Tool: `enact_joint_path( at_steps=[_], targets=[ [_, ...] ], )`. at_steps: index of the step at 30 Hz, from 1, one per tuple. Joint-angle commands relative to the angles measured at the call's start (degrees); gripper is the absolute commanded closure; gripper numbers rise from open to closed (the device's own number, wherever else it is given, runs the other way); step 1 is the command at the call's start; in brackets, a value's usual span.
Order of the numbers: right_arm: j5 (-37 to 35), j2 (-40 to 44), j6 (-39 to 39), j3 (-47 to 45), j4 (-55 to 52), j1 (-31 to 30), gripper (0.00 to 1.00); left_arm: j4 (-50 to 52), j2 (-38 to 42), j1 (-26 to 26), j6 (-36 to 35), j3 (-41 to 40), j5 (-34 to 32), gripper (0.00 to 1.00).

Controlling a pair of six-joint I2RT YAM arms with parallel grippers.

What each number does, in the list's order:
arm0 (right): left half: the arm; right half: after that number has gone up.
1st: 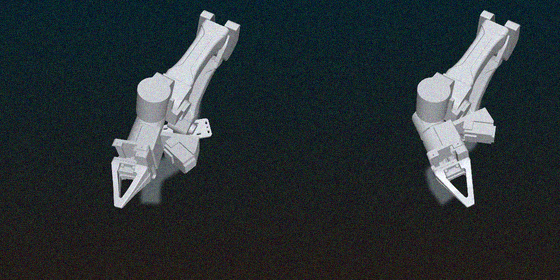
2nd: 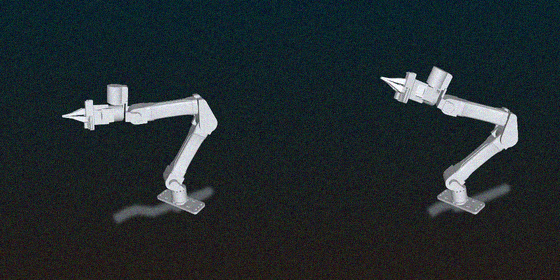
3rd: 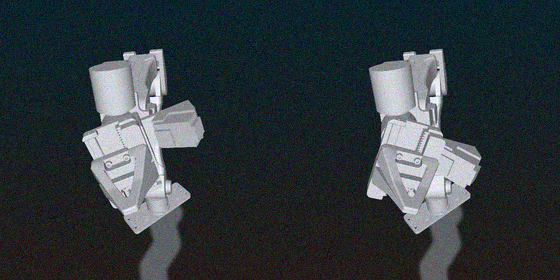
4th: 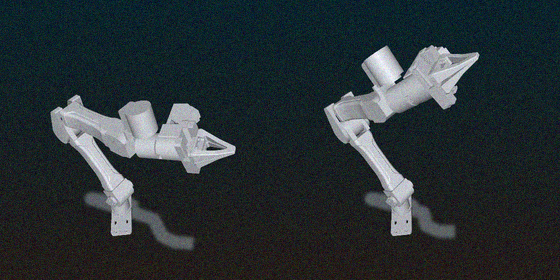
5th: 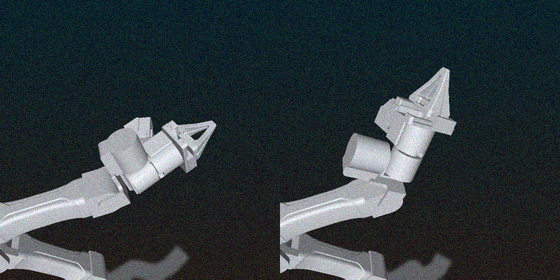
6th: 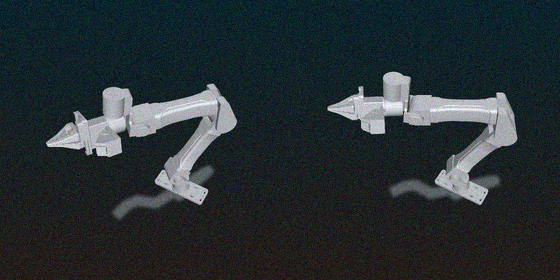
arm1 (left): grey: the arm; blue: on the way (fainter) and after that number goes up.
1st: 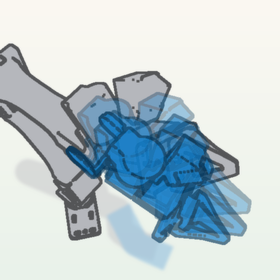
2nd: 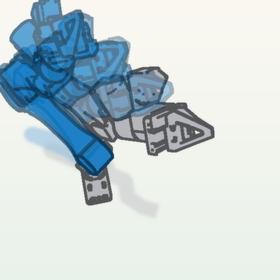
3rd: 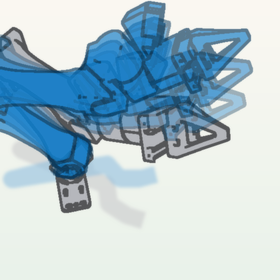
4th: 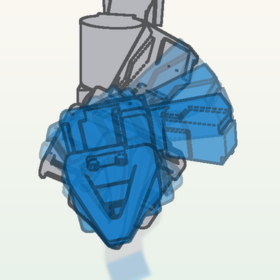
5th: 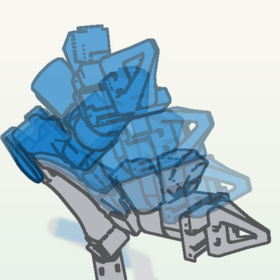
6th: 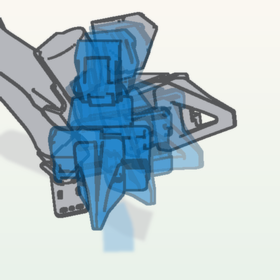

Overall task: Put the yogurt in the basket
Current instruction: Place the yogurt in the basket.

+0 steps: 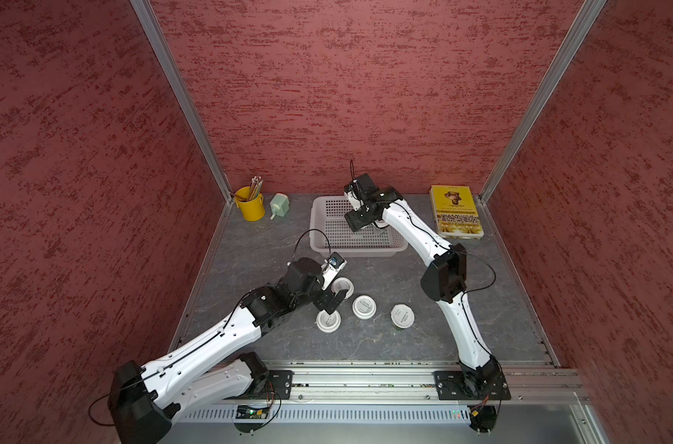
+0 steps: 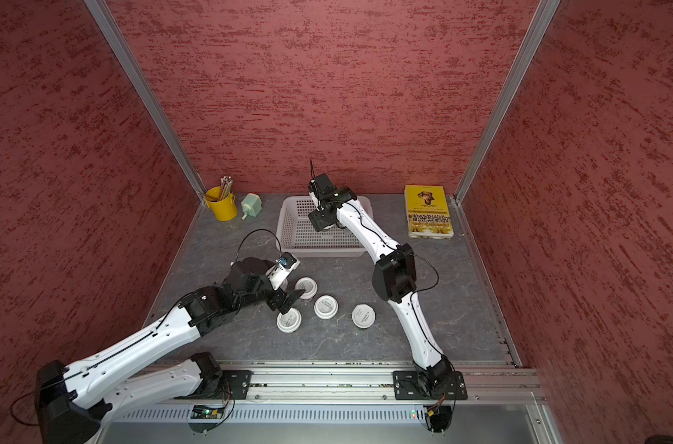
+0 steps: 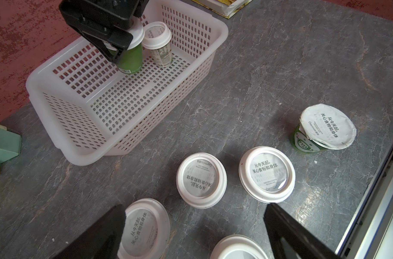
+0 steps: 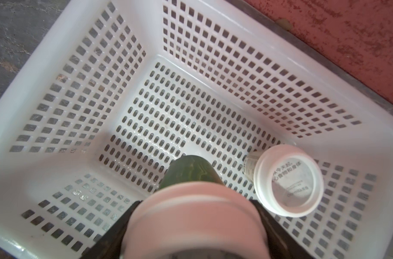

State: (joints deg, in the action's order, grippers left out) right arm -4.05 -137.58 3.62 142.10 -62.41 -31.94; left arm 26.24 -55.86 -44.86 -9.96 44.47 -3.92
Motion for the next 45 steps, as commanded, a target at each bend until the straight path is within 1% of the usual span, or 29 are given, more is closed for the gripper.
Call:
enact_joint_path(
  at_steps=[1, 7, 12, 19, 32, 45],
  targets=[
    [0.23, -1.69, 1.26, 1.95, 0.38, 1.35, 0.26, -1.54, -0.7, 0.73, -0.69, 0.88, 1.37, 0.0],
    [0.27, -4.09, 2.77, 2.4, 4.05, 1.88, 0.27, -2.26, -2.07, 1.55, -0.77, 1.0, 2.38, 0.0],
    [0.1, -7.53, 3.92, 5.8, 5.39, 1.87, 0.27, -2.31, -2.84, 2.05, -0.69, 0.91, 2.93, 0.0],
    [-1.42, -9.74, 5.74, 6.14, 8.79, 1.83, 0.27, -2.42, -2.73, 2.79, -0.47, 0.33, 3.4, 0.0],
    [-4.71, -12.35, 7.02, 6.12, 9.24, 1.89, 0.27, -2.79, -2.69, 3.81, -0.17, -0.76, 4.35, 0.0],
    [-5.38, -13.36, 7.21, 6.16, 9.6, 2.09, 0.25, -3.48, -3.45, 4.7, -0.11, -1.19, 5.23, 0.0]
  ],
)
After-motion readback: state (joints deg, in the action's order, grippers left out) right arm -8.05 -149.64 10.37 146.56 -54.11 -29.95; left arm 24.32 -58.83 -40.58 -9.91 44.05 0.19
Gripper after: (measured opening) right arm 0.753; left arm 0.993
